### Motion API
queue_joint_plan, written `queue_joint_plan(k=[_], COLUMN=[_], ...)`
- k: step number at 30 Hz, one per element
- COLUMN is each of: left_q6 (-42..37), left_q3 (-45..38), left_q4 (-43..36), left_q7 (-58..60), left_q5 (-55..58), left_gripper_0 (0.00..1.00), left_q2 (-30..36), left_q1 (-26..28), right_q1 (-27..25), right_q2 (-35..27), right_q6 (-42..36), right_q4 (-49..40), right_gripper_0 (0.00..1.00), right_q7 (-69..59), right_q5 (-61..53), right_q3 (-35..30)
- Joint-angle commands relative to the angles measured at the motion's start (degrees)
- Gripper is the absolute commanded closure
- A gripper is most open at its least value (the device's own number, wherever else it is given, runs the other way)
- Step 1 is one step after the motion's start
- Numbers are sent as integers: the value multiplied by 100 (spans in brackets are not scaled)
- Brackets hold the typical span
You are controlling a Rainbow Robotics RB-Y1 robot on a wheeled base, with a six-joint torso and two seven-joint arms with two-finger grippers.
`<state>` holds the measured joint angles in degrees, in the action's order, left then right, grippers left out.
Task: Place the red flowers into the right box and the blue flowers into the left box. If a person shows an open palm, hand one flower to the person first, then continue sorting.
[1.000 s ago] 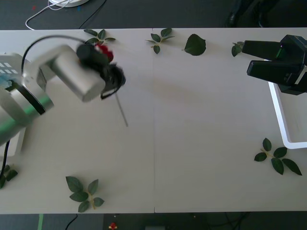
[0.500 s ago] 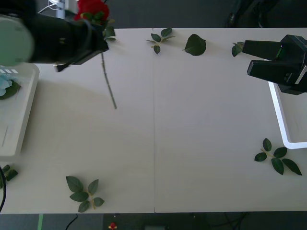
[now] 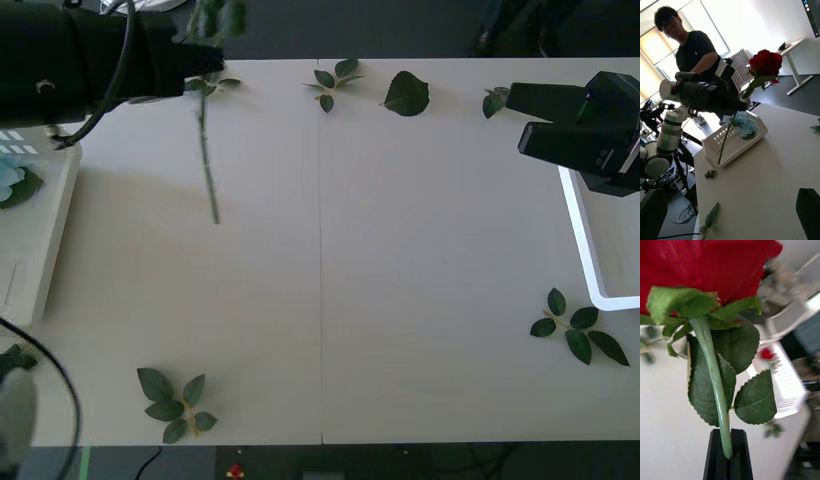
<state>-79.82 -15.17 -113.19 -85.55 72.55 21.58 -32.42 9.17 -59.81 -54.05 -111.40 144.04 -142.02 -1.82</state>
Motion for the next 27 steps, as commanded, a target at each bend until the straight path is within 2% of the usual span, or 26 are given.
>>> queue_joint_plan(k=[1,3,6,14,20,27], left_q6=[775,1391,1830,1997,3034,3307], left_q3=[260,559,813,1455,2220,2413], left_q4=[-203,-203,-203,-159,-116,25], left_q7=[-296,-287,-313,30,144,153], left_q5=[523,822,954,1006,1006,1235], left_gripper_0=[100,100,100,100,100,100], left_q2=[-260,-356,-462,-567,-576,-637], left_q1=[8,8,-54,-440,-625,-941], right_q1=[-56,-56,-56,-56,-56,85], right_q2=[13,13,13,13,13,13], right_q6=[26,26,52,87,122,184], right_q4=[-48,-48,-48,-48,-40,-48], right_gripper_0=[0,0,0,0,0,0], right_q7=[-61,-78,-96,-131,-175,-368], right_q5=[-115,-168,-230,-353,-353,-414], right_q3=[-152,-152,-152,-152,-143,147])
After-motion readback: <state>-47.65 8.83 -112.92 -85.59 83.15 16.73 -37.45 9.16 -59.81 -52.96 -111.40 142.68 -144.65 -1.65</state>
